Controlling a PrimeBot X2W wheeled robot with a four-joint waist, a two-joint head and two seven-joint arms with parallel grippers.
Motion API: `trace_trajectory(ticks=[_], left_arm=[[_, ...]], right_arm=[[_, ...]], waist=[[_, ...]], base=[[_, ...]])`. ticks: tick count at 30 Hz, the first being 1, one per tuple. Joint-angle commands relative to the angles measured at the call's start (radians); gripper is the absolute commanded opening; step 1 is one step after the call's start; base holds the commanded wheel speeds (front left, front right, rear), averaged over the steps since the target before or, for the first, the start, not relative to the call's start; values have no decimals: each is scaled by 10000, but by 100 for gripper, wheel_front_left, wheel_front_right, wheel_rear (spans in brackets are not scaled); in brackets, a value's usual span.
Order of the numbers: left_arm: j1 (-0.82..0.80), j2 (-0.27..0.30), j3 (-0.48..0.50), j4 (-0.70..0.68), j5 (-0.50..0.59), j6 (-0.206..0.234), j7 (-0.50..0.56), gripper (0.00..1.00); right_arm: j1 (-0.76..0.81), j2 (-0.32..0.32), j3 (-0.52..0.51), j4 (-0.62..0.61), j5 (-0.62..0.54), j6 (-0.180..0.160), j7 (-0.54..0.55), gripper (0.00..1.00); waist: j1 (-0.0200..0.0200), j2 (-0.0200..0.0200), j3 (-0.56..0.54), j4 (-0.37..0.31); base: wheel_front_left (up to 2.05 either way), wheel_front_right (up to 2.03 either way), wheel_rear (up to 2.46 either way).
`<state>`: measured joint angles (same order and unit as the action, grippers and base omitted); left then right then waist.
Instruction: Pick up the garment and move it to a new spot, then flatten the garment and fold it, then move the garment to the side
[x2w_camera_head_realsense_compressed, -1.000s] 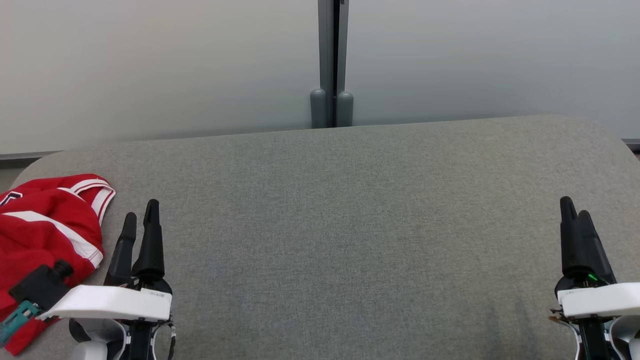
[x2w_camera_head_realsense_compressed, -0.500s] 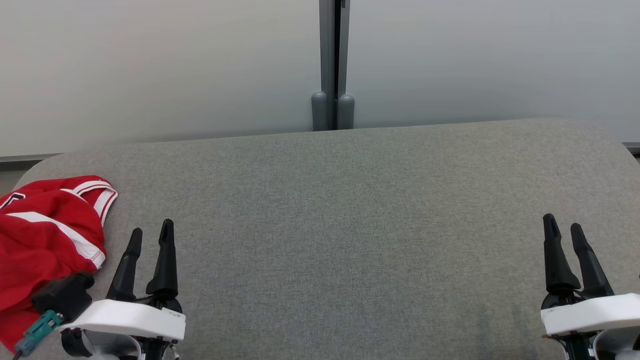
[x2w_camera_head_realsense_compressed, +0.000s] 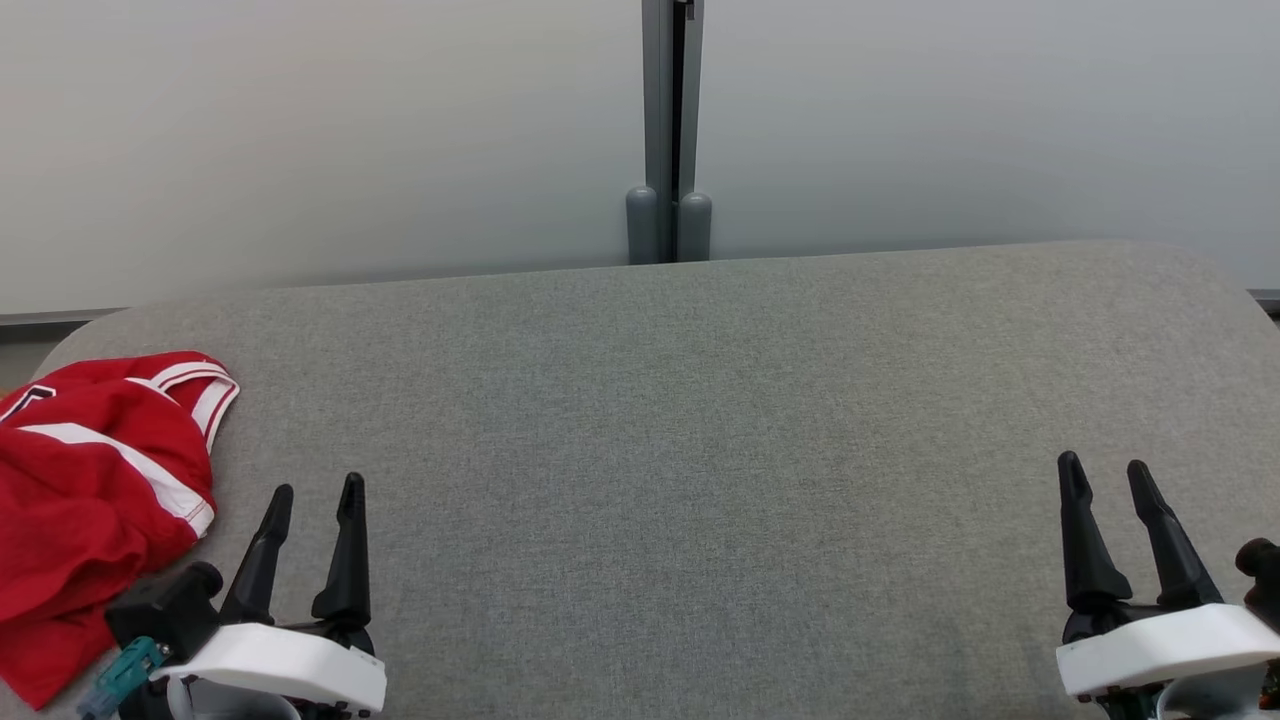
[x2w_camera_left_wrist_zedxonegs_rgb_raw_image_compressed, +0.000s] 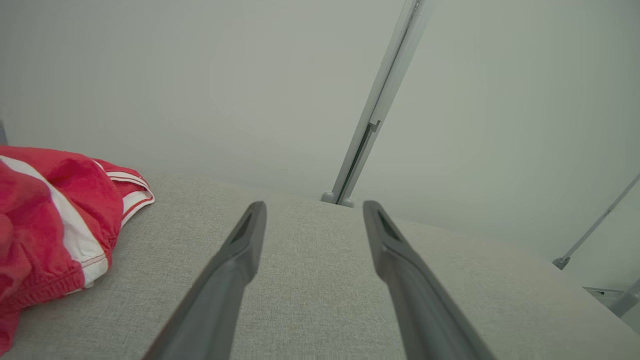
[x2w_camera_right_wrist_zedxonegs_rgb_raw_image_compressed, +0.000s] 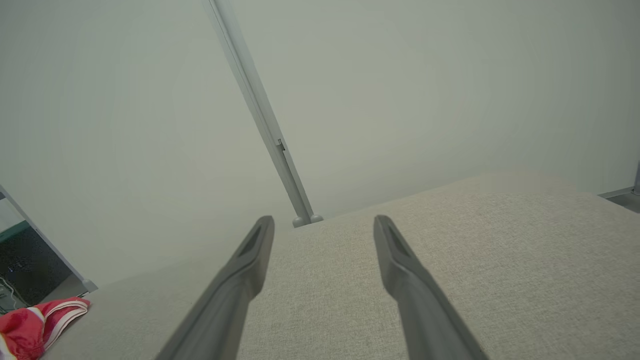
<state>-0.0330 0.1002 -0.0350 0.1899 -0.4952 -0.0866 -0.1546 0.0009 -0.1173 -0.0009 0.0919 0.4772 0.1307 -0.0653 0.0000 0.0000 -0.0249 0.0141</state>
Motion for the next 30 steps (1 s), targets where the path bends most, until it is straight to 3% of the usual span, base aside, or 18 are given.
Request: trace_trajectory(ticks=[1, 30], left_arm=[[-18, 57, -1, -6, 322, 66, -106, 100], [202, -79, 137, 902, 2541, 37, -749, 100]], right_arm=[[61, -55, 2, -40, -374, 0, -113, 100], [443, 49, 121, 25, -2707, 0, -444, 100]], waist=[[0, 0, -8, -2], [0, 0, -163, 26]], base=[[0, 0, 0], [0, 0, 0]])
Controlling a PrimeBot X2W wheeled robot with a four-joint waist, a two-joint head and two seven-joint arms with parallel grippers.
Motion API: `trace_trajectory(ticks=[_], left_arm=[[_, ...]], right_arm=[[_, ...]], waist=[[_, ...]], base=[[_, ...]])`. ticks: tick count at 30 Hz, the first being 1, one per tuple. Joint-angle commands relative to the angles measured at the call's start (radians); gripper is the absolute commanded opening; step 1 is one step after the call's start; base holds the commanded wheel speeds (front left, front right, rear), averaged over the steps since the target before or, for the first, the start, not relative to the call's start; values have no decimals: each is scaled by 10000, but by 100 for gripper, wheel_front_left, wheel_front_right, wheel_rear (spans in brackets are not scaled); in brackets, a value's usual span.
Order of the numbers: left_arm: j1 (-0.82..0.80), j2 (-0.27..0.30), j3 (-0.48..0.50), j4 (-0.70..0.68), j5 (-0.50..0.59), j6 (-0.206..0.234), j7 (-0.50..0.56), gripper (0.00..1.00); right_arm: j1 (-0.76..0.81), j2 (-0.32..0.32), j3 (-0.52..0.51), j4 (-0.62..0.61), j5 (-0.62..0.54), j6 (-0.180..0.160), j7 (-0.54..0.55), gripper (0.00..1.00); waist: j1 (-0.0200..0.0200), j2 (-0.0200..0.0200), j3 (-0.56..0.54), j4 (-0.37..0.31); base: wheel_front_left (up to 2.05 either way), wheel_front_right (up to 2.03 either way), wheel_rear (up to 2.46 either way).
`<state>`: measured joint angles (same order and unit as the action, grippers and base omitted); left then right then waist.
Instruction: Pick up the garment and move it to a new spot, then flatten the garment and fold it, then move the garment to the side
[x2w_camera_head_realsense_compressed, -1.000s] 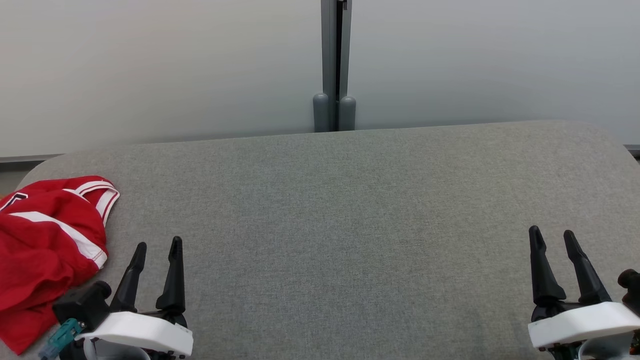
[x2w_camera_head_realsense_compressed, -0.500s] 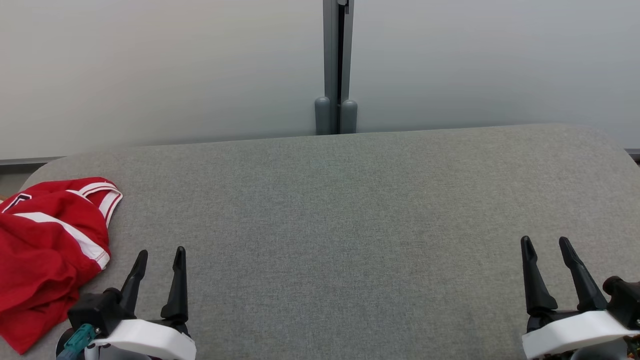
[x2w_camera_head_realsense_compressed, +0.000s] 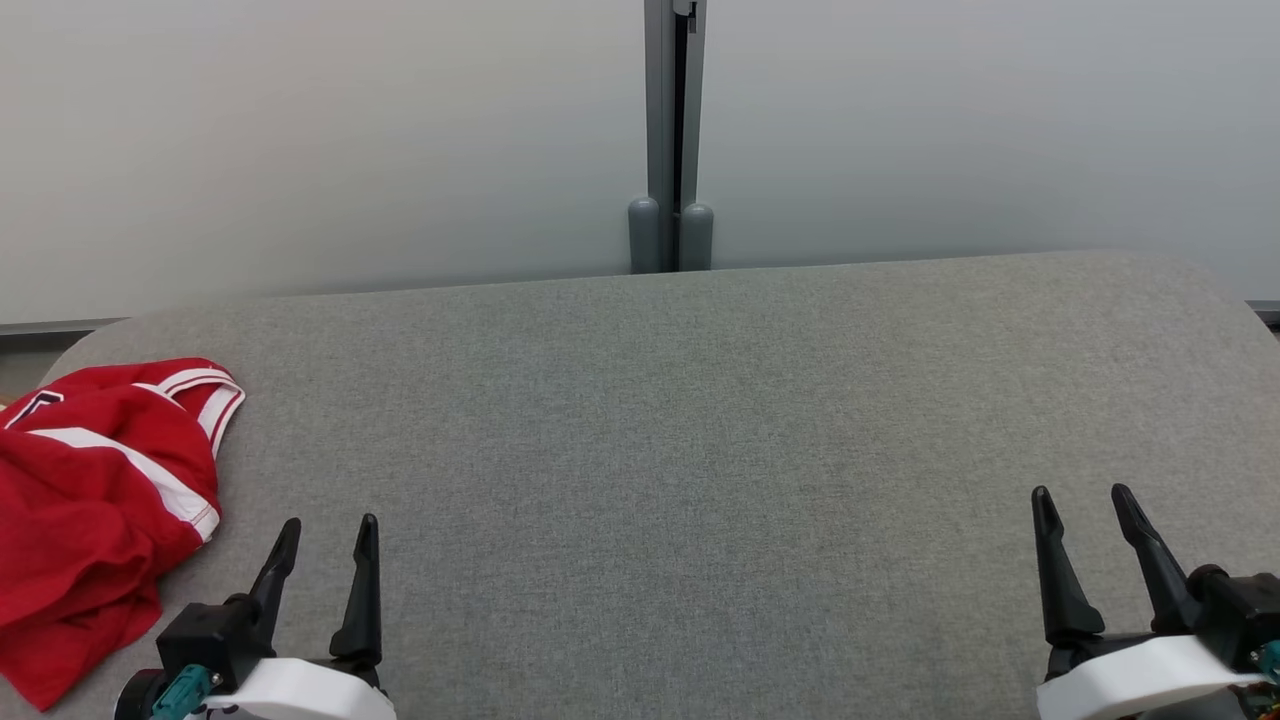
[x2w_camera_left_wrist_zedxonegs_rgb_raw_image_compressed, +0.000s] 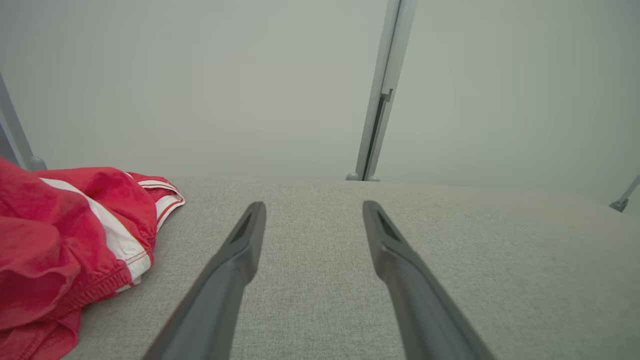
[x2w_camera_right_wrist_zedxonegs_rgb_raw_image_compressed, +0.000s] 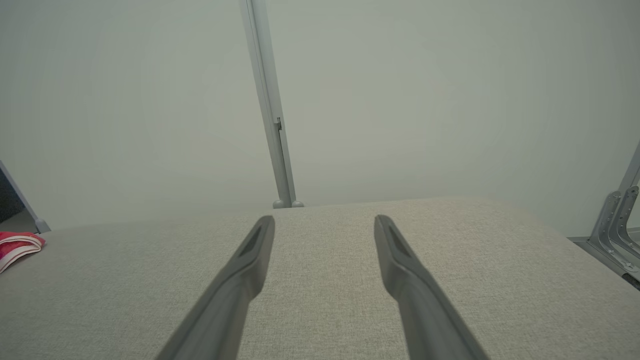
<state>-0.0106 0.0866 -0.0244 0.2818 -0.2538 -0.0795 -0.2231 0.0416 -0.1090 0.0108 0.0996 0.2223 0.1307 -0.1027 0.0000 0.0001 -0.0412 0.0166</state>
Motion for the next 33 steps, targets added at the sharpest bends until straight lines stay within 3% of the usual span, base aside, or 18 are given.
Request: trace_trajectory(ticks=[1, 20, 33], left_arm=[[-7, 23, 59, 41, 95, -62, -74, 100], [27, -169, 244, 493, 1069, -203, -427, 100], [-218, -237, 289, 753, 912, -257, -433, 100]], right_arm=[[60, -10, -13, -48, -152, 0, -60, 100], [200, 35, 42, 8, -690, 0, -156, 100], [131, 13, -72, 13, -577, 0, -105, 100]], waist=[[0, -1, 1, 3], [0, -1, -32, 37], [0, -1, -37, 259]], base=[[0, 0, 0], [0, 0, 0], [0, 0, 0]])
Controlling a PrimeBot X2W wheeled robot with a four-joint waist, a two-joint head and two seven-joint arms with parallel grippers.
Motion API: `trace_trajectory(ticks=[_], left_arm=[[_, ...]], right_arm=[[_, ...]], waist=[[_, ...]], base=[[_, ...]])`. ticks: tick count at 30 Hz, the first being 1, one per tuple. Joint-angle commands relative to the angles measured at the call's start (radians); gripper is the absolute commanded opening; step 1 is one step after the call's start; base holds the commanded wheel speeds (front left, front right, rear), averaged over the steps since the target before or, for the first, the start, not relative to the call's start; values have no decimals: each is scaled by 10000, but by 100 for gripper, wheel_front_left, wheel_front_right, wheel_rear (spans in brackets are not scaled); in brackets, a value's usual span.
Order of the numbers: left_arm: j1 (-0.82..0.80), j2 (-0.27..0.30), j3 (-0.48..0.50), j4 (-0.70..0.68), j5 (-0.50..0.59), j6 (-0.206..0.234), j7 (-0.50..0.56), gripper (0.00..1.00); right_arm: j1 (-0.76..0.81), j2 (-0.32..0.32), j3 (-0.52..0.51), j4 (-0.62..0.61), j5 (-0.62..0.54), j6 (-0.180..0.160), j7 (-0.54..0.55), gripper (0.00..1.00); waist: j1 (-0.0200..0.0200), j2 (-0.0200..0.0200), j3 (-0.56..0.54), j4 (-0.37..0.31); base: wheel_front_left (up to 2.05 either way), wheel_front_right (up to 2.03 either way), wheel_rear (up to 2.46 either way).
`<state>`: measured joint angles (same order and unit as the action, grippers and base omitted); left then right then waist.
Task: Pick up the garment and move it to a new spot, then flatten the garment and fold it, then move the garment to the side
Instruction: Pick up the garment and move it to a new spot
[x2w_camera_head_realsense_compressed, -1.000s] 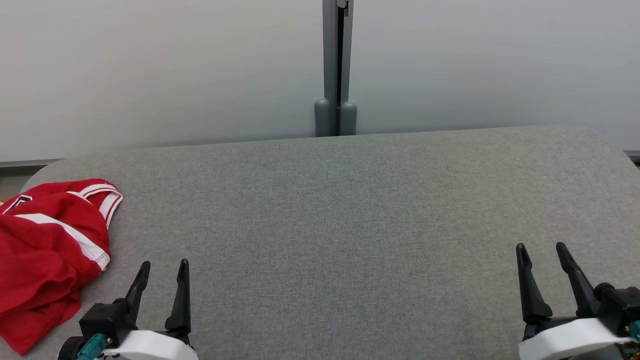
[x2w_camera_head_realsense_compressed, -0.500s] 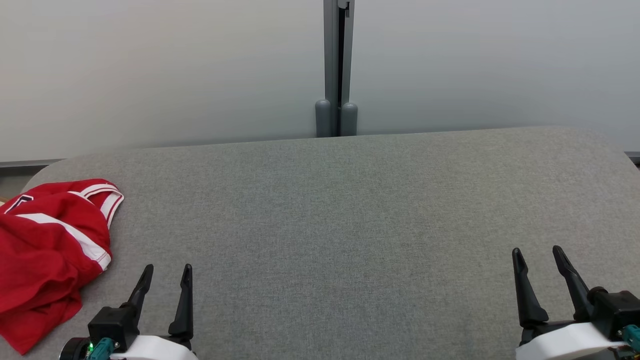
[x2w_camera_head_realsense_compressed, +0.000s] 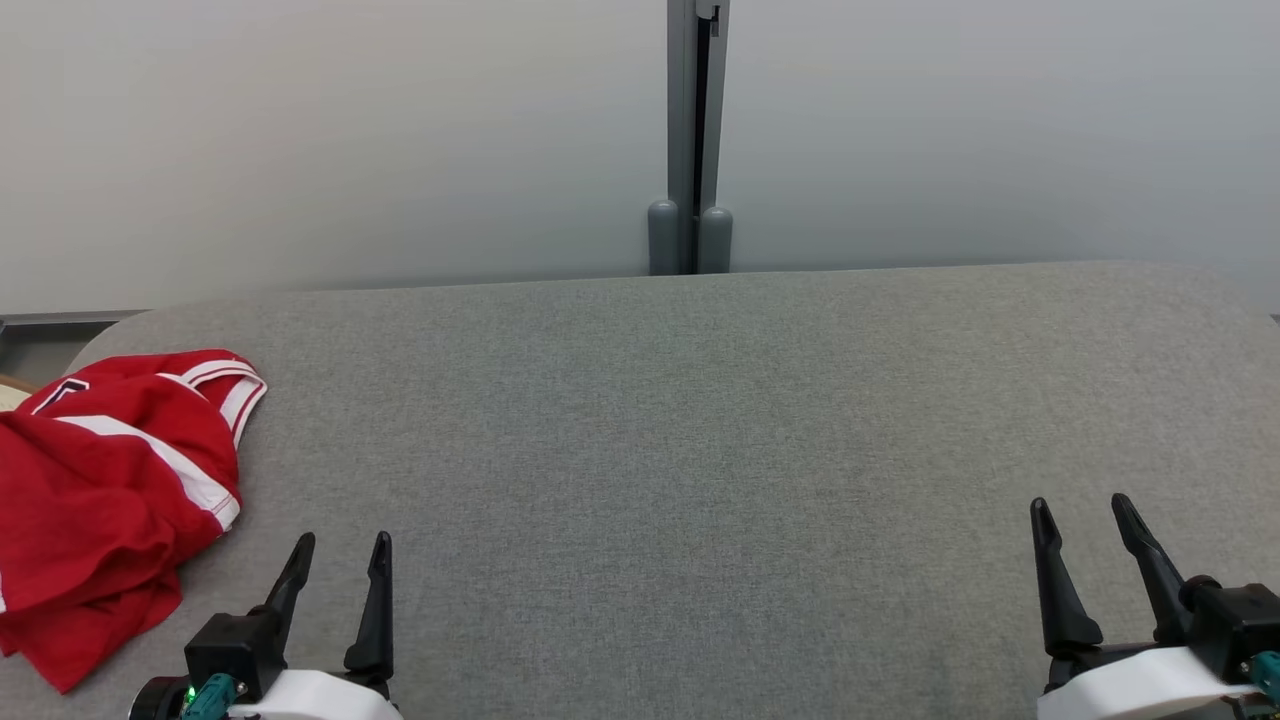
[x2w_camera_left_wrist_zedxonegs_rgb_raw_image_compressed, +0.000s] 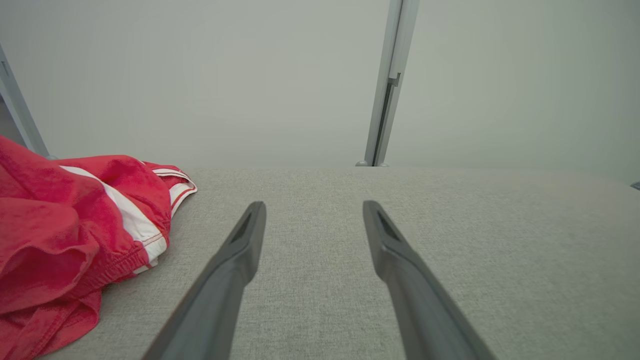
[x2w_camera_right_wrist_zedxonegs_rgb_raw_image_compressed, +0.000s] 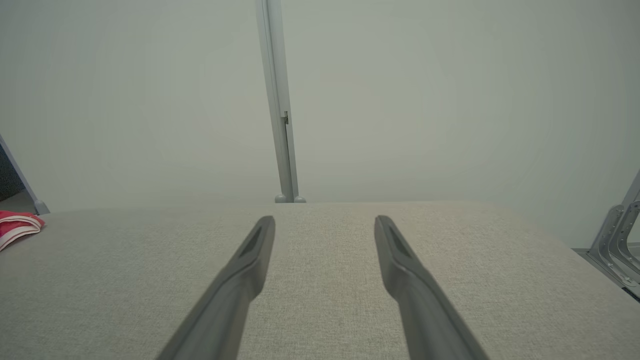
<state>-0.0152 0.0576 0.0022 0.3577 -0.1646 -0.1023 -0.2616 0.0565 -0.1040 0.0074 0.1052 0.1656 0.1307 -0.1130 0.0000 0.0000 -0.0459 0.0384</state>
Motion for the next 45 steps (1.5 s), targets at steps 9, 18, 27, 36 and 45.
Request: trace_trajectory(ticks=[9, 18, 27, 36, 45], left_arm=[[-593, 25, 77, -225, 107, 17, -48, 100], [-889, 170, 320, -356, 139, -9, -47, 100], [-685, 190, 618, -413, 197, -4, -47, 100], [-776, 104, 767, -470, 159, -46, -47, 100], [-1336, 18, 592, -415, 158, 56, -48, 100]], right_arm=[[50, 4, -172, -515, -182, 0, 147, 100], [37, -53, 144, -1015, -239, 0, 401, 100], [-50, -61, 340, -1255, -276, -1, 550, 100], [-105, -112, 345, -1427, -286, -1, 695, 100], [-380, -310, 385, -1709, -309, -1, 883, 100]], waist=[[0, 0, 139, 1156], [0, 0, 290, 2948], [0, 0, 388, 3995], [0, 0, 531, 4226], [0, 0, 1202, 3938]], base=[[0, 0, 0], [0, 0, 0], [0, 0, 0], [0, 0, 0], [0, 0, 0]])
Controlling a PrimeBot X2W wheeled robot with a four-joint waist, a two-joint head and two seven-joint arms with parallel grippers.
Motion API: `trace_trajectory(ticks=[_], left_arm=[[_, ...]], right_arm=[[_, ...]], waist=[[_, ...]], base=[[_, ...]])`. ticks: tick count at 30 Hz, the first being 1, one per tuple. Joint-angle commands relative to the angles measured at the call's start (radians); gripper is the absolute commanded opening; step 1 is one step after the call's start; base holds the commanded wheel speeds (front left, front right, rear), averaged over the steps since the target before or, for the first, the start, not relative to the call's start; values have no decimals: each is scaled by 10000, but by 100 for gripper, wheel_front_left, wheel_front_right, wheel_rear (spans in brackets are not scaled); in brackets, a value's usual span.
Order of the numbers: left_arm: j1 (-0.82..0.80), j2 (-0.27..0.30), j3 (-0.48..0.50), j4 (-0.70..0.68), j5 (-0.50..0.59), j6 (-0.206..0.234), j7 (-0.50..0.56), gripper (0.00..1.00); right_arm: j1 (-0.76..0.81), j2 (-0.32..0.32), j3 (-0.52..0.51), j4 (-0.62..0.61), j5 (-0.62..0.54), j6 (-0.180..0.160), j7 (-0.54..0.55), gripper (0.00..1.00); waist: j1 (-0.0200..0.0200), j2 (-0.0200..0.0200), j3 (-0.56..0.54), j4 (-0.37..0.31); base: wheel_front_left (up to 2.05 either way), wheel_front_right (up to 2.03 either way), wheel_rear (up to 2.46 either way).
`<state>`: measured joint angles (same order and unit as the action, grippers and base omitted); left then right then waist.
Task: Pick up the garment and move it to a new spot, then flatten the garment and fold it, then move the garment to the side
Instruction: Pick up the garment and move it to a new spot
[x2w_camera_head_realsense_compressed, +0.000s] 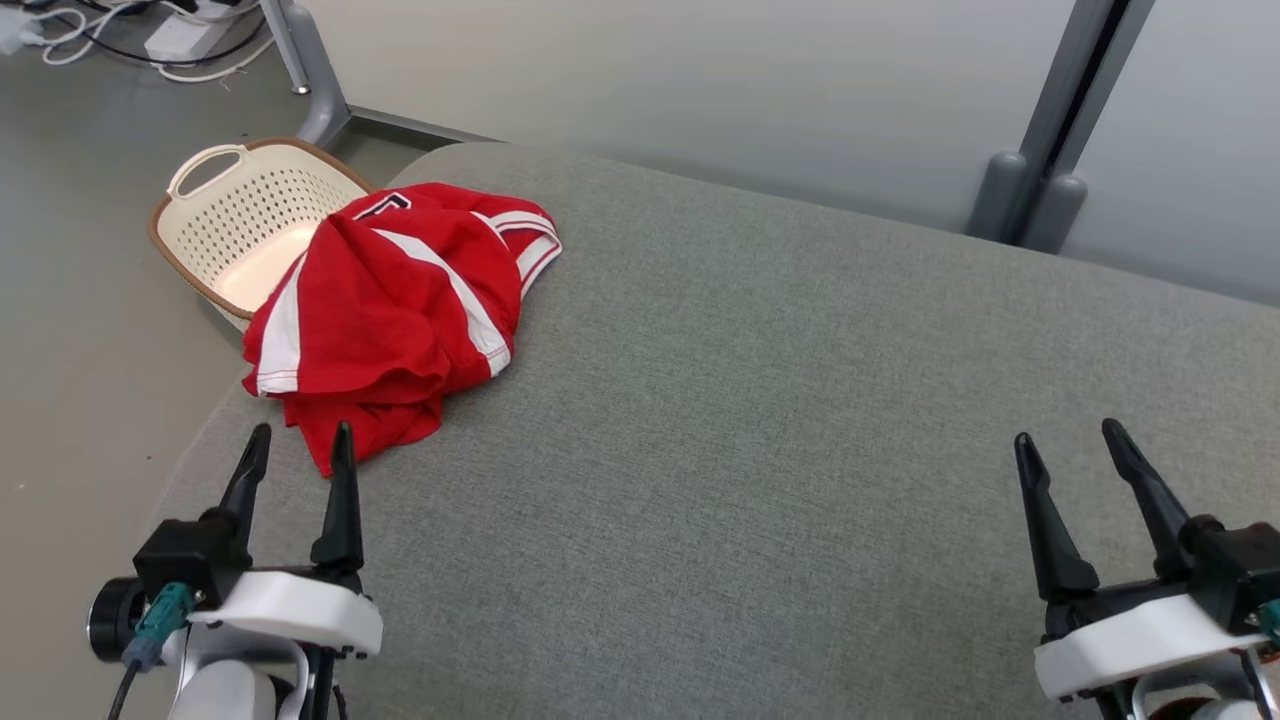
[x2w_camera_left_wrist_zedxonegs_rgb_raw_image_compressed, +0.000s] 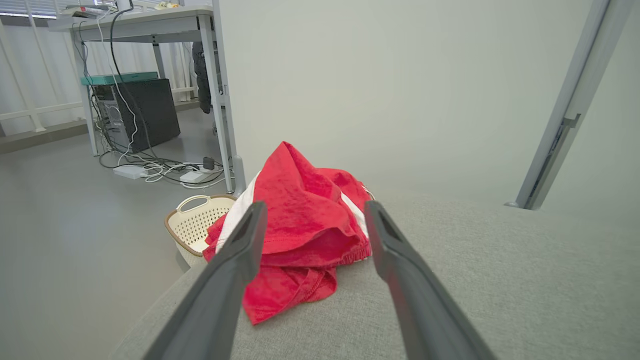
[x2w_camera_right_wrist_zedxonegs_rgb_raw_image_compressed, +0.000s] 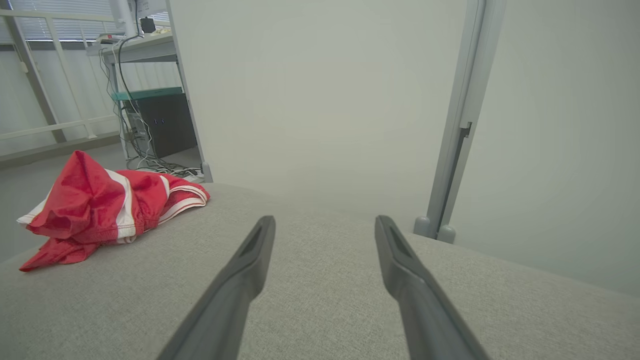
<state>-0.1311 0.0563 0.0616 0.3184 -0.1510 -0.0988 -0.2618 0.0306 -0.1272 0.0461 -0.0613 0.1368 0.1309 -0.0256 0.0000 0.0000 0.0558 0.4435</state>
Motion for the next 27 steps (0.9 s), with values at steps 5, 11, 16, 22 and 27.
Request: trace_trajectory(ticks=[5, 11, 16, 22, 27], left_arm=[[-1258, -19, -193, 581, -383, 47, -32, 100], [-2841, -37, -212, 2374, -721, -9, -32, 100], [-4439, 240, 140, 4668, -916, 50, -32, 100], [-5424, 570, 333, 6049, -868, 279, -34, 0], [-5334, 561, 529, 5147, -685, 267, -32, 0]], right_arm=[[-487, -373, 54, -521, -134, -3, 391, 100], [-955, -752, 189, -1021, -189, -3, 791, 100], [-1434, -1028, 231, -1248, -192, -3, 921, 100], [-1594, -1058, 208, -1209, -178, -3, 914, 100], [-1692, -1033, 108, -1117, -180, -3, 800, 100]], waist=[[0, 0, 1341, -537], [0, 0, 2614, -1063], [0, 0, 3536, -1333], [0, 0, 3769, -1340], [0, 0, 3711, -1244]], base=[[0, 0, 0], [0, 0, 0], [0, 0, 0], [0, 0, 0], [0, 0, 0]])
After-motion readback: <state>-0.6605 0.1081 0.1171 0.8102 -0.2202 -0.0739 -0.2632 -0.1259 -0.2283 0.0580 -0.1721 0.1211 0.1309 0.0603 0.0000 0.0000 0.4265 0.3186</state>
